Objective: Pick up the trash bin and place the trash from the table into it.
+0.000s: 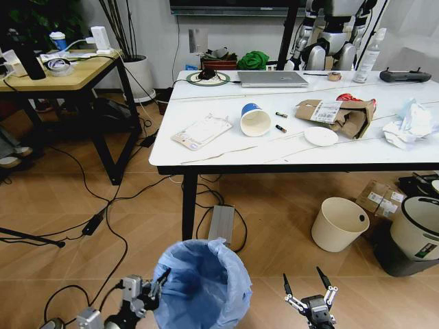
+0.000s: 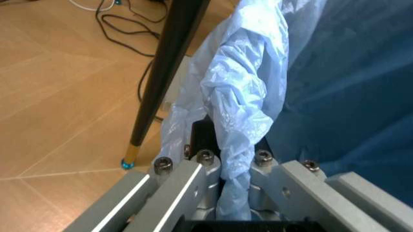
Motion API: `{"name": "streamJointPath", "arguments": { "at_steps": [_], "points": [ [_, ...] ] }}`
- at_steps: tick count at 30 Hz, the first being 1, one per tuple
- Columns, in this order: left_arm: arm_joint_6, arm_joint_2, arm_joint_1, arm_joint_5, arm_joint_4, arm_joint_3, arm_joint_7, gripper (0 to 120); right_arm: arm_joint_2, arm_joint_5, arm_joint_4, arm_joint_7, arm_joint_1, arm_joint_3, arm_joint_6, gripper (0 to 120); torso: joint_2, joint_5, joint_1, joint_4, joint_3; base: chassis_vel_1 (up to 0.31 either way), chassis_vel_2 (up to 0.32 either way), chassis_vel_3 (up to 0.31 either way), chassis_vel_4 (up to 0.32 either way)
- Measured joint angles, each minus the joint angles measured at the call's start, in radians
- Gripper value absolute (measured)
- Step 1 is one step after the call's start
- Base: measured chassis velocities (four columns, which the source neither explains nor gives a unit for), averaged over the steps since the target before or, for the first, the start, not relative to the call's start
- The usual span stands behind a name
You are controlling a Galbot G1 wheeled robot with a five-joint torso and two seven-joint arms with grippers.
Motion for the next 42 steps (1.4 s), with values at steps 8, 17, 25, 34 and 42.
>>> {"name": "streamJointPath", "arguments": {
  "at_steps": [8, 17, 25, 34, 42],
  "points": [
    [0.011, 0.0, -0.009, 0.024, -0.011, 0.002, 0.007, 0, 0.0, 0.0, -0.004, 0.001, 0.002, 0.002, -0.001, 100, 0.001, 0.0001, 0.0, 0.0, 0.0, 0.0, 0.0, 0.0, 0.0],
    [0.011, -0.007, -0.008, 0.024, -0.013, 0.022, 0.024, 0, 0.0, 0.0, -0.001, 0.001, 0.003, 0.003, -0.006, 100, 0.024, 0.0001, 0.01, -0.0001, 0.014, 0.0, 0.0, 0.0, 0.0],
    [0.011, -0.01, -0.004, 0.03, -0.019, 0.016, 0.034, 0, 0.0, 0.0, 0.003, 0.001, 0.001, 0.003, -0.008, 100, 0.057, 0.0001, 0.021, -0.0001, 0.036, 0.0, 0.0, 0.0, 0.0],
    [0.007, -0.016, 0.015, 0.031, -0.021, 0.01, 0.044, 0, 0.0, 0.0, 0.013, 0.001, -0.002, 0.003, -0.011, 100, 0.103, 0.0, 0.038, -0.0001, 0.065, 0.0, 0.0, 0.0, 0.0],
    [0.013, -0.017, 0.031, 0.013, -0.034, 0.005, 0.038, 0, 0.0, 0.006, 0.022, 0.003, -0.005, 0.008, -0.011, 100, 0.139, 0.0, 0.052, 0.0, 0.086, 0.0, 0.0, 0.0, 0.0]
  ]
}}
